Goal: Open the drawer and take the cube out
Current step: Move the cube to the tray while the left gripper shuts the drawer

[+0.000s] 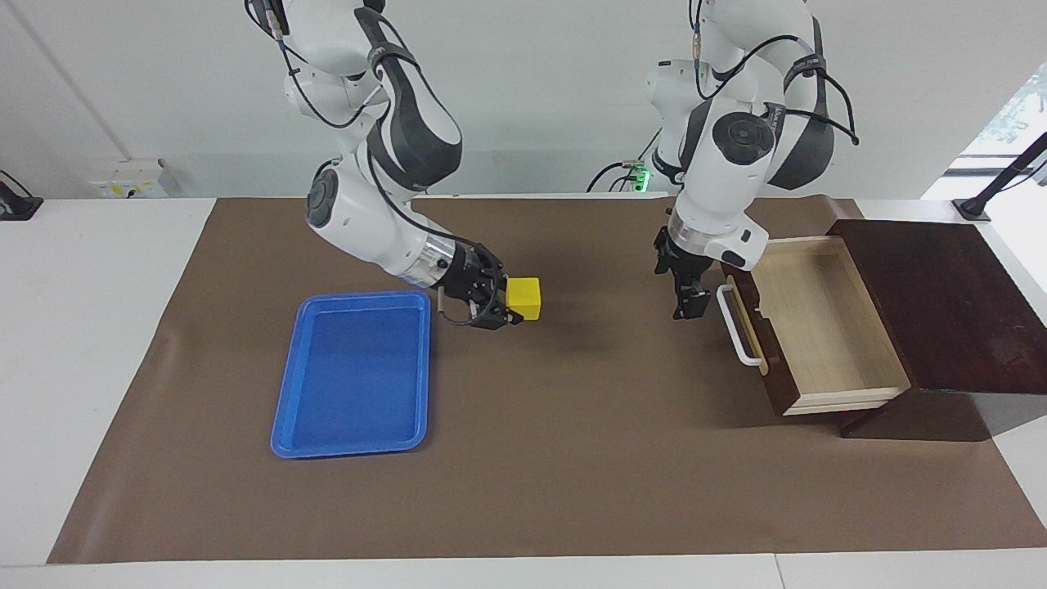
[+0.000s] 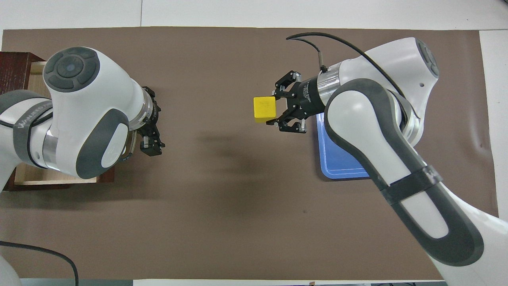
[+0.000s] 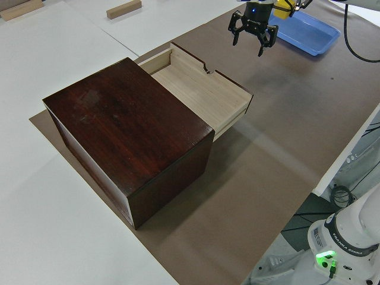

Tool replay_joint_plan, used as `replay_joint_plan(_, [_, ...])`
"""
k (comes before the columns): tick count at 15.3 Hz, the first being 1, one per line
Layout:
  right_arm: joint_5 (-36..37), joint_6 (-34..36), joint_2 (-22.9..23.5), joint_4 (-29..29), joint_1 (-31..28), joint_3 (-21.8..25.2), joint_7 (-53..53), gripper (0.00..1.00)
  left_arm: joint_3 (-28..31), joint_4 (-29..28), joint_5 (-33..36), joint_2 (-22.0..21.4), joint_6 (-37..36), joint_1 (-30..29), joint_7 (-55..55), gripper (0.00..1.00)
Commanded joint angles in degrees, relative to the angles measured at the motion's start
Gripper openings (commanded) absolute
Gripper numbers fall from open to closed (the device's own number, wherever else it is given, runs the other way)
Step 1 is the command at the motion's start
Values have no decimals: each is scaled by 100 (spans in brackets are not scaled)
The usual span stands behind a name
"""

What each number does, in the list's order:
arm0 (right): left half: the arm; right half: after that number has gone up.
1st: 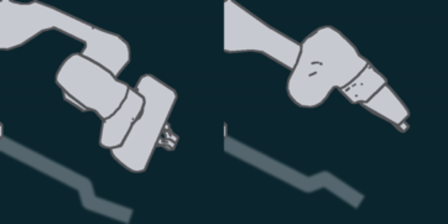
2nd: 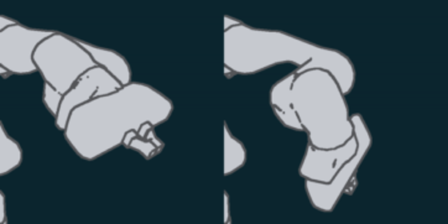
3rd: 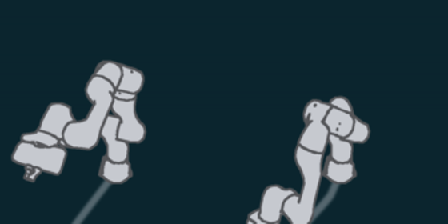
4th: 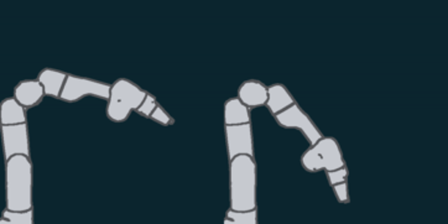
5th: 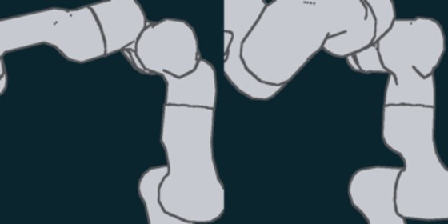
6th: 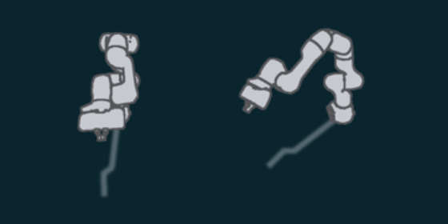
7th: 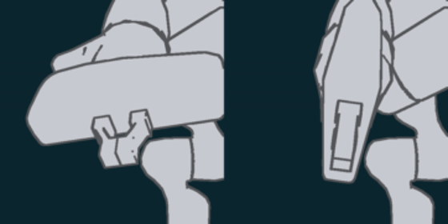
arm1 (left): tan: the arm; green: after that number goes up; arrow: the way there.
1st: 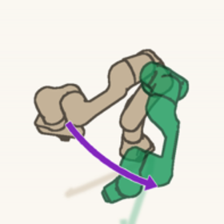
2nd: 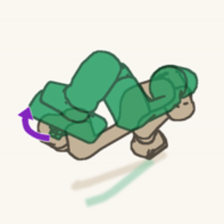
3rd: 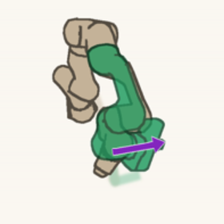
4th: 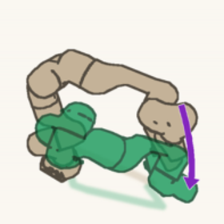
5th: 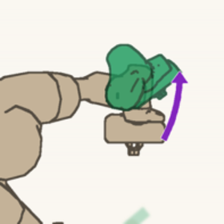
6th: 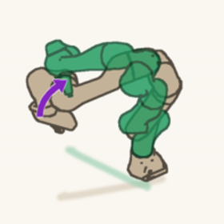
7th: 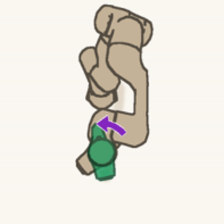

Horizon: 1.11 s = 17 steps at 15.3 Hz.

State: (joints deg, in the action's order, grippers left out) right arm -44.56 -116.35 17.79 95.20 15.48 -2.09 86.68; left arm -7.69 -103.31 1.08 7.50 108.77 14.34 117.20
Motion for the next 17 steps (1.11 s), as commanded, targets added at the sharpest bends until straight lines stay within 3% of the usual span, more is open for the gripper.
replay_joint_plan(1, [-9,174,66,-37,-360,-20,-187,0,-39,-777,146,-442,503,-211,-276,100])
replay_joint_plan(8, [587,623,329,201,-1354,7,-1494,0,-39,-1078,708,-416,865,-343,-899,100])
replay_joint_plan(13, [712,474,760,236,-1838,16,-1989,0,-31,-1086,806,-399,865,-914,-1629,100])
replay_joint_plan(17, [712,122,813,517,-1944,94,-2006,0,-39,-1034,1051,-363,900,-1380,-1911,100])
